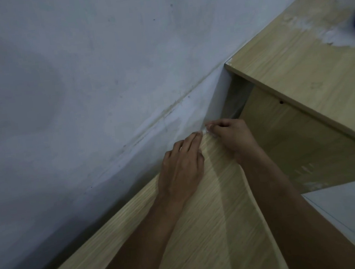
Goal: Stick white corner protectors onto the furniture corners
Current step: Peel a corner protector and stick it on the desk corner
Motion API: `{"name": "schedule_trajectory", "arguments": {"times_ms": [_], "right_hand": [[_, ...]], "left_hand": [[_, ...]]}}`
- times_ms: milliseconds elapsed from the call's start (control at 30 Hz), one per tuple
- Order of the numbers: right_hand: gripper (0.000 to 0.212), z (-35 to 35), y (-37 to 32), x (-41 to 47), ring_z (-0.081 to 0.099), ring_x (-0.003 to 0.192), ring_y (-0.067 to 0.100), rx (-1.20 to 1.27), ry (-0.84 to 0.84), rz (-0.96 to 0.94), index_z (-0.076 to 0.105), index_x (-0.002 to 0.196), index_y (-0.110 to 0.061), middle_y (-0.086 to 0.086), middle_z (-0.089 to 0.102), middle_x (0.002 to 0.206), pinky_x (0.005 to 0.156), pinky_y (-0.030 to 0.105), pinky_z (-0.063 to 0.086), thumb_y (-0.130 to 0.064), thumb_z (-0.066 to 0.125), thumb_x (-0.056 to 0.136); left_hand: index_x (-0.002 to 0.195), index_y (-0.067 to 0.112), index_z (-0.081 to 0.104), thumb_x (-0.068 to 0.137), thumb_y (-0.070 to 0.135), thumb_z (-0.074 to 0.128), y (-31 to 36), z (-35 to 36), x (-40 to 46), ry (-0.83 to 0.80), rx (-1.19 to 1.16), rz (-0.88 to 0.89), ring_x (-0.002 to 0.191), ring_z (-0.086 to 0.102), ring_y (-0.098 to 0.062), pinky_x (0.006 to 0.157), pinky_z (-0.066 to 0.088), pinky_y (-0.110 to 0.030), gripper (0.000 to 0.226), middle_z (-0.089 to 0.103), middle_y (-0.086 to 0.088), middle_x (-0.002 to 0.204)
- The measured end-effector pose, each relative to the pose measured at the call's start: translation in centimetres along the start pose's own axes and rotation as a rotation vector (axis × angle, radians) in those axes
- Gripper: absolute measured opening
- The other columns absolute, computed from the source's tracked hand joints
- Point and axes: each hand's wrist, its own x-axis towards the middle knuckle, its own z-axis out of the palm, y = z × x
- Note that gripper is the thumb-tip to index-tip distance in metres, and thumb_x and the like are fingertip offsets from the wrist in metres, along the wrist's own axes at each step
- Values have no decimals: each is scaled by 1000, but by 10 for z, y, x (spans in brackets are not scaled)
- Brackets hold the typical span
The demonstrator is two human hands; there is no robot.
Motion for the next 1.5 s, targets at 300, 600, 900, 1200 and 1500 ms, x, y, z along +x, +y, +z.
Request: {"name": "schedule_trajectory", "arguments": {"times_ms": [300,600,900,1200,1500], "right_hand": [[6,-1,0,-1,65,86,8,-19,-10,12,75,87,-23,-1,74,94,85,30,52,-21,69,85],[24,-17,2,-12,59,112,10,-317,-132,-229,69,116,-19,-2,67,120,99,24,44,-19,56,95],[38,-11,4,-18,56,109,15,-462,-50,-388,66,116,-10,6,65,120,84,10,32,4,41,91],[37,-6,9,-19,56,104,21,-505,-29,-440,64,119,-7,10,63,116,84,19,35,4,42,91],[43,-18,9,-26,60,104,8,-455,-69,-425,68,118,-13,3,69,116,88,10,38,5,44,87]], "left_hand": [[145,23,37,94,28,29,-2,3,1,-23,12,-2,119,50,-11,86,47,-32,52,45,10,145],[142,23,40,93,29,29,0,2,1,-6,-1,-24,116,52,-12,81,50,-34,51,48,10,142],[142,23,40,96,24,37,-2,4,1,1,-27,-24,118,51,-12,83,50,-32,47,48,9,143],[138,23,45,98,25,33,1,6,21,20,-165,-68,125,46,-13,95,45,-38,41,49,8,142],[142,22,41,100,27,31,6,12,38,-65,-169,-30,131,41,-13,103,38,-39,44,45,6,146]]}}
